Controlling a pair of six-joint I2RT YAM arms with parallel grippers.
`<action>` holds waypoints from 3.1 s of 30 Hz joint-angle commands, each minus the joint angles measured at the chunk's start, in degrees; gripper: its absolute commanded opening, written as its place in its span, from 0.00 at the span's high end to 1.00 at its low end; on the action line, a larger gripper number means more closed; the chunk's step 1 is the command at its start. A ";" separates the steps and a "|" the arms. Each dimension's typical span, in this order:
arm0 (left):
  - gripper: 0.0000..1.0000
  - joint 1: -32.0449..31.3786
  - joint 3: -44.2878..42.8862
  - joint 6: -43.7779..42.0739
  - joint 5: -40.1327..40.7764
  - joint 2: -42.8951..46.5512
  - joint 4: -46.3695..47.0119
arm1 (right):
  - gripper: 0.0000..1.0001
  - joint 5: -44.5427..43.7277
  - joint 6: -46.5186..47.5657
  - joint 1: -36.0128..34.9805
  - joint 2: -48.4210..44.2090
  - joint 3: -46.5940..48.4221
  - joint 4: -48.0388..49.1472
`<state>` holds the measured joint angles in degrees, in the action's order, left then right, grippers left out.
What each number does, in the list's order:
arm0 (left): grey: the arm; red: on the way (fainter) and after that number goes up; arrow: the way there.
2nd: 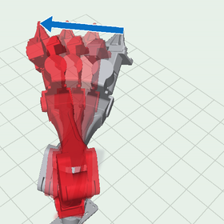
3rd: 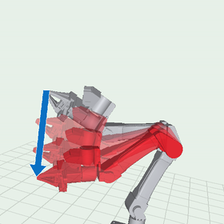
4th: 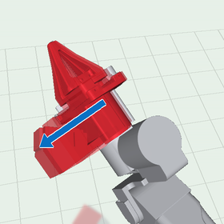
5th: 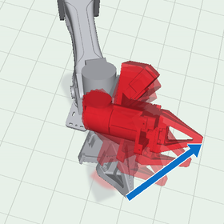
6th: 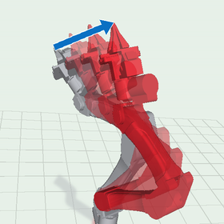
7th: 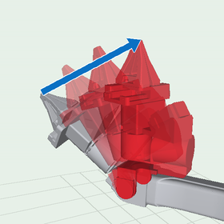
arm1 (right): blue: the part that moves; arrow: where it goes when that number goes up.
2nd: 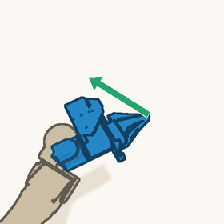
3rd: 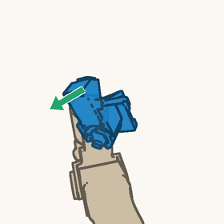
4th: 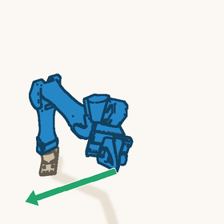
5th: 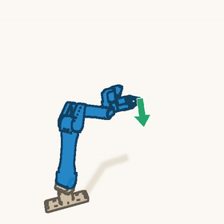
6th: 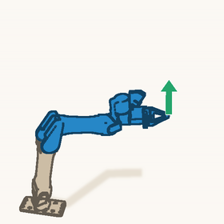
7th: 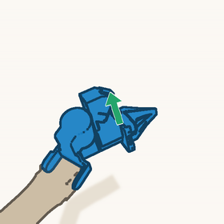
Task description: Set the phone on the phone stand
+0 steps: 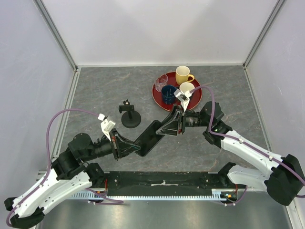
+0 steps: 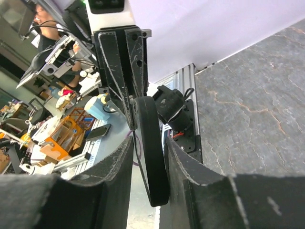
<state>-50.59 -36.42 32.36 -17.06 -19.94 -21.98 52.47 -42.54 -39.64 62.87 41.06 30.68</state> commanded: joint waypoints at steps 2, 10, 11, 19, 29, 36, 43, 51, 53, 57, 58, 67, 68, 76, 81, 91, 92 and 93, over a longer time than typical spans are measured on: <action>0.98 0.14 -0.84 1.92 -2.45 -0.44 7.73 | 0.59 6.15 -1.93 -0.79 -0.47 -0.62 8.08; 0.98 0.14 -0.31 1.83 -3.42 -2.38 9.06 | 0.88 9.41 -2.89 -1.58 -1.61 -1.60 10.90; 0.98 0.23 -0.31 1.92 -2.38 -2.29 8.97 | 1.00 9.49 -2.81 -1.67 -1.61 -1.68 10.81; 0.31 0.23 -9.53 7.63 29.68 -8.16 -11.67 | 1.00 -24.29 19.14 -1.67 -4.42 7.36 -32.91; 0.34 4.70 -17.28 -1.58 53.09 -31.27 -15.30 | 1.00 -44.73 20.40 -1.67 -6.18 11.06 -49.48; 0.46 9.45 -14.38 -6.51 56.26 -34.99 -7.94 | 1.00 -43.33 21.01 -1.67 -5.83 12.12 -51.77; 0.53 11.65 -8.14 -15.64 49.58 -33.14 4.82 | 1.00 -43.95 22.86 -1.76 -7.76 11.06 -51.42; 0.68 12.88 -8.49 -21.72 47.83 -36.04 9.14 | 1.00 -39.38 23.30 -1.76 -8.38 8.51 -47.20; 0.69 13.32 -8.57 -21.46 47.65 -36.83 8.45 | 1.00 -38.32 23.30 -1.76 -8.47 7.99 -46.33; 0.66 14.11 -9.54 -20.84 46.42 -37.71 6.60 | 1.00 -37.70 23.47 -1.76 -8.99 8.25 -45.62; 0.65 14.11 -9.54 -20.93 46.41 -37.71 6.60 | 1.00 -37.01 23.65 -1.76 -9.08 8.25 -45.36; 0.55 14.29 -12.96 -16.10 45.62 -34.90 -2.61 | 1.00 -35.86 24.44 -1.85 -8.99 8.16 -44.91; 0.47 14.55 -13.23 -16.10 45.88 -34.64 -3.68 | 1.00 -35.60 24.44 -1.76 -9.26 7.99 -44.65; 0.36 17.98 -14.03 -25.67 35.61 -34.72 -6.06 | 1.00 -34.10 24.79 -1.76 -10.57 7.11 -43.34; 0.44 23.68 -12.62 -30.85 26.84 -34.89 -3.16 | 1.00 -34.10 24.97 -1.76 -12.07 6.14 -42.81; 0.52 31.43 -14.55 -36.93 14.43 -40.53 -0.62 | 1.00 -32.78 25.85 -1.85 -12.69 5.87 -43.16; 0.53 31.43 -14.20 -37.28 14.07 -40.26 0.35 | 1.00 -32.52 25.85 -1.76 -12.51 5.88 -42.90; 0.53 31.51 -13.77 -37.37 13.72 -40.09 0.97 | 1.00 -32.08 25.76 -1.76 -12.42 5.70 -42.54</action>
<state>-19.35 -48.71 -0.14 2.00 -60.47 -25.69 18.26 -17.50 -41.15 51.33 46.11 -17.76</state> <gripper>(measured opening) 0.478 0.218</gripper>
